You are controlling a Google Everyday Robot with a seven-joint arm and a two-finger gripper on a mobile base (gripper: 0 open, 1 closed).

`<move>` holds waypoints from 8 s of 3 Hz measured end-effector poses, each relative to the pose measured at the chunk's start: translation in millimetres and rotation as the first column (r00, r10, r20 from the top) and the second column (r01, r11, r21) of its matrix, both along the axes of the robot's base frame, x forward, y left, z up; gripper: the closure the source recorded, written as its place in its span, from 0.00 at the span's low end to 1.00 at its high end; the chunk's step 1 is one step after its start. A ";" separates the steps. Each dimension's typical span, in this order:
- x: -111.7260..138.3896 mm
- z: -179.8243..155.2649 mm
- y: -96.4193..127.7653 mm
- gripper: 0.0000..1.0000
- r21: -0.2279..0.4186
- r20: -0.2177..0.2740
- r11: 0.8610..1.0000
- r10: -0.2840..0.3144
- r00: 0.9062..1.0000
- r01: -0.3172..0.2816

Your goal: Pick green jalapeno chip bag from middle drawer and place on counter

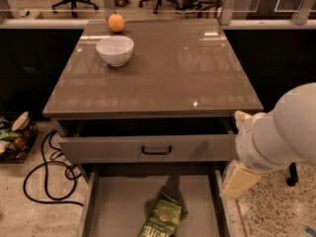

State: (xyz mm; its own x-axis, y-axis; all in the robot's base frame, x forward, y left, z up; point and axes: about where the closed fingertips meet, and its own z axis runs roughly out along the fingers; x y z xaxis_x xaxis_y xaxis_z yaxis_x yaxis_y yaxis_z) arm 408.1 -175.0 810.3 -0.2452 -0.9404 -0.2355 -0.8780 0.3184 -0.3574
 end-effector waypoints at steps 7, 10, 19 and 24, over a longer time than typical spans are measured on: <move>0.4 -254.3 68.3 0.00 0.160 -0.304 0.983 -0.037 0.952 0.089; -7.2 -309.7 97.5 0.00 0.226 -0.349 0.971 0.001 0.937 0.083; -60.8 -443.5 186.7 1.00 0.441 -0.479 0.889 0.122 0.869 0.119; -63.0 -317.9 172.6 1.00 0.334 -0.298 0.942 0.073 0.952 0.032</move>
Offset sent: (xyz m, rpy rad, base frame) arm -0.0303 0.0244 -0.1274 0.0797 0.2152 -0.0434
